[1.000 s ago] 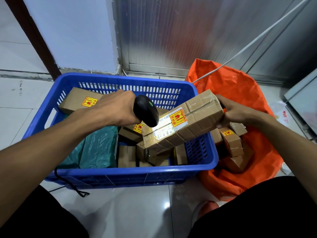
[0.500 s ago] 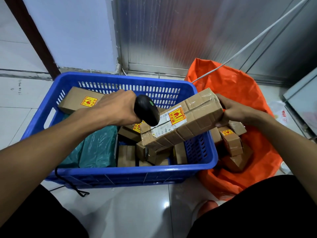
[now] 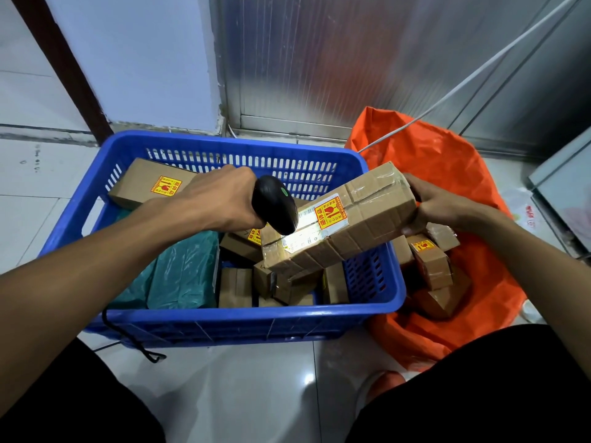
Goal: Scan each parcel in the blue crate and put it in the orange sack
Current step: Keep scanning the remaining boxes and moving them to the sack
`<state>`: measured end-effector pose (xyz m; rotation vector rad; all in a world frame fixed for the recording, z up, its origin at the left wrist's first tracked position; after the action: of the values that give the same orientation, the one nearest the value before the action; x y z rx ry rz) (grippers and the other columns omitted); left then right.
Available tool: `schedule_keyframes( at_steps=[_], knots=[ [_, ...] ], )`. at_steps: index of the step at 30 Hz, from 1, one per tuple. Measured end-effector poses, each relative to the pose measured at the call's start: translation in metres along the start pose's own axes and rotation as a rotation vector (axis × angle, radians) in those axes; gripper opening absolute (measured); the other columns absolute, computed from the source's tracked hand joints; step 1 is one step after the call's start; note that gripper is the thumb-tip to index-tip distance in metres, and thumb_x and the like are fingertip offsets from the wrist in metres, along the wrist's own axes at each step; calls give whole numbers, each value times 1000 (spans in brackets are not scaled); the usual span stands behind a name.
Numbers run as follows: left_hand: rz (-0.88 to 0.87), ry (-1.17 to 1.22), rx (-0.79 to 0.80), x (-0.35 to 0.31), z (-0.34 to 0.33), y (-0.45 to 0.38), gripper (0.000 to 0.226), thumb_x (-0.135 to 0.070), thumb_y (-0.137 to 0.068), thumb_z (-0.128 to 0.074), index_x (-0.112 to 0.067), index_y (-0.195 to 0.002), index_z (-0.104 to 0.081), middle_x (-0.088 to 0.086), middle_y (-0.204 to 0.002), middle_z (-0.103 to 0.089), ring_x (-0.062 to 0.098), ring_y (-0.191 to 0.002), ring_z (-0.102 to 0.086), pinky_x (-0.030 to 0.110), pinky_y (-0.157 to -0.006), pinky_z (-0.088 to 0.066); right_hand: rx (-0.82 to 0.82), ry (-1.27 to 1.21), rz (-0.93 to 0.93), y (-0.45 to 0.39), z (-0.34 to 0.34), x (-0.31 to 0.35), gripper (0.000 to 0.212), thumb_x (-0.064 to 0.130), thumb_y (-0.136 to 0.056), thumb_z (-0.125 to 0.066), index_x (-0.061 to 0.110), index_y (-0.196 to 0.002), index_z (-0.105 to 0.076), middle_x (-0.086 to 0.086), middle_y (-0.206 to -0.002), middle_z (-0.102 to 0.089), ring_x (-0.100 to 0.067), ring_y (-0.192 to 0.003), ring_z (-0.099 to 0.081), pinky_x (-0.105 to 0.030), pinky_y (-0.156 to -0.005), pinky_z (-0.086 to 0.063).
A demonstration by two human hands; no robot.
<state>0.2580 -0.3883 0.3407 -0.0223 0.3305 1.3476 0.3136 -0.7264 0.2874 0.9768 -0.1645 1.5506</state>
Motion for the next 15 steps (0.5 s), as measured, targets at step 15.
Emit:
schedule_keyframes(
  at_steps=[15],
  knots=[
    [-29, -80, -1, 4, -7, -5, 33, -36, -81, -74, -19, -66, -50, -1, -62, -54, 11, -56, -49, 26, -47, -28, 2, -12, -6, -1, -1, 0, 109, 4, -51, -73, 29, -149, -33, 1, -134, -52, -21, -122, -51, -31, -79, -55]
  ],
)
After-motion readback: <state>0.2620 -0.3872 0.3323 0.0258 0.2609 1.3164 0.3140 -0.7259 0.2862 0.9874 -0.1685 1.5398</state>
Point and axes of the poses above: each hand's wrist, its own y-axis away from the middle knuckle, its own z-axis out of the back of the hand, x = y × z, the point moved 5 cm from there along -y, towards the middle knuckle
